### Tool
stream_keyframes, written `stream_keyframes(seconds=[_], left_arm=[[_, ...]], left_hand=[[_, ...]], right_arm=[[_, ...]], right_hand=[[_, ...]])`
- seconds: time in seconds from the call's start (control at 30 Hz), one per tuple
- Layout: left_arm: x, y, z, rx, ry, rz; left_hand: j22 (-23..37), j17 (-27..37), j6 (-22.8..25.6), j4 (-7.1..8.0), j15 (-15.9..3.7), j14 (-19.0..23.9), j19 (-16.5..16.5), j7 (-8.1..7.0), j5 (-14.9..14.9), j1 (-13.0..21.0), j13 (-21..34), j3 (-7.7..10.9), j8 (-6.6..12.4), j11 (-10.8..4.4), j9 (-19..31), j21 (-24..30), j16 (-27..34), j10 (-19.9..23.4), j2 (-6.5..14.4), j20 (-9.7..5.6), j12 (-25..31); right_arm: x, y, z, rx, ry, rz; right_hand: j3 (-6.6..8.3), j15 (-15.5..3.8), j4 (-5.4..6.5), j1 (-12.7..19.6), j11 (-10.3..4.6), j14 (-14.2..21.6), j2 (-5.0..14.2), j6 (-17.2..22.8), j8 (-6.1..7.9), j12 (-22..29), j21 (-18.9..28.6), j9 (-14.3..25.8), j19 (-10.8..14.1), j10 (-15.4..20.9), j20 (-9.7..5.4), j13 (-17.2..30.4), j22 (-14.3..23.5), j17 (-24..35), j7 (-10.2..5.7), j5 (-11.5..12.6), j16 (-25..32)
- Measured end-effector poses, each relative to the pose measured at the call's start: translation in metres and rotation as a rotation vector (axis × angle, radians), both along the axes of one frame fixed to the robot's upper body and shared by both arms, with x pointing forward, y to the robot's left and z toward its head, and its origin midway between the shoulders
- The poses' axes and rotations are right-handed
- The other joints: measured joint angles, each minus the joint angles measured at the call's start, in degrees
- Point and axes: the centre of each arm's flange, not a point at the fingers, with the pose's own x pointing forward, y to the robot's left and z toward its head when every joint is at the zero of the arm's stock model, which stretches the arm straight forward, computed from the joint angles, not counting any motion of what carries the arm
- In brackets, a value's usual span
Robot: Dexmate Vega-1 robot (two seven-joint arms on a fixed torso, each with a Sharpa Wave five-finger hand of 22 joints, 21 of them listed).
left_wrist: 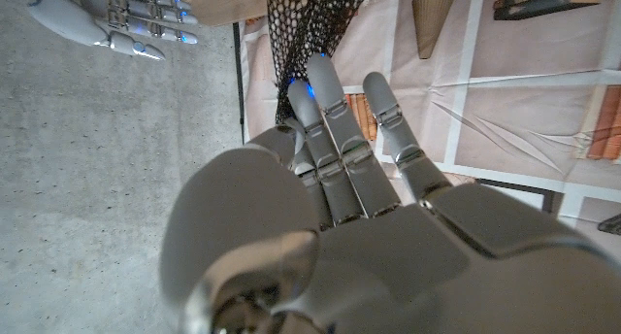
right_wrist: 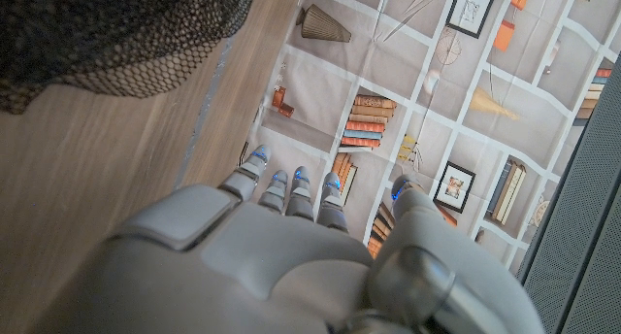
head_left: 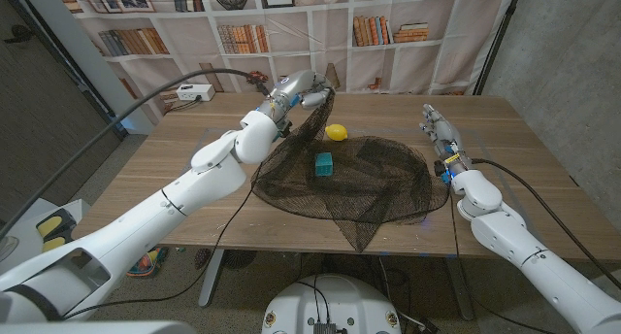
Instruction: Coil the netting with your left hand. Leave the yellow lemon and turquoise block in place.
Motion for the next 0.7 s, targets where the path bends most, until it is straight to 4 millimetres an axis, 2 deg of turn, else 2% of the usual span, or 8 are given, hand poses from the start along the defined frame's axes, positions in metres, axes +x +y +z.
stream_keyframes(seconds=[0.23, 0.27, 0.7], left_arm=[[0.002, -0.014, 0.004, 0.036, 0.014, -0.065], [-0.002, -0.024, 0.001, 0.072, 0.031, -0.122], [0.003, -0.061, -0.007, 0.205, 0.109, -0.230]], left_hand=[[-0.19, 0.05, 0.12, 0.00, 0.00, 0.00, 0.00, -0.12, 0.00, 0.31, -0.03, 0.00, -0.19, 0.00, -0.02, 0.25, -0.33, 0.00, -0.32, 0.00, -0.11], [-0.19, 0.05, 0.12, 0.00, 0.00, 0.00, 0.00, -0.12, 0.00, 0.31, -0.03, 0.00, -0.20, 0.00, -0.02, 0.43, -0.33, 0.00, -0.32, 0.00, -0.12], [-0.19, 0.32, 0.12, 0.23, 0.11, 0.11, -0.31, -0.12, -0.01, 0.30, -0.29, 0.23, -0.65, 0.00, -0.20, 0.83, -1.27, 0.00, -0.33, -0.30, -0.18]], right_arm=[[-0.002, -0.003, -0.003, 0.008, -0.002, -0.005], [-0.002, -0.004, -0.005, 0.011, 0.001, -0.008], [-0.007, -0.009, -0.011, 0.020, 0.000, -0.013]], right_hand=[[0.00, 0.00, 0.00, 0.00, 0.00, 0.00, 0.00, 0.00, 0.00, 0.00, 0.00, 0.00, 0.00, 0.00, 0.00, 0.00, 0.00, 0.00, 0.00, 0.00, 0.00], [0.00, 0.00, 0.00, 0.00, 0.00, 0.00, 0.00, 0.00, 0.00, 0.00, 0.00, 0.00, 0.00, 0.00, 0.00, 0.00, 0.00, 0.00, 0.00, 0.00, 0.00], [0.00, 0.00, 0.00, 0.01, 0.00, 0.00, 0.01, 0.00, 0.00, 0.00, 0.00, 0.00, 0.00, 0.00, 0.00, 0.00, 0.00, 0.00, 0.00, 0.00, 0.00]])
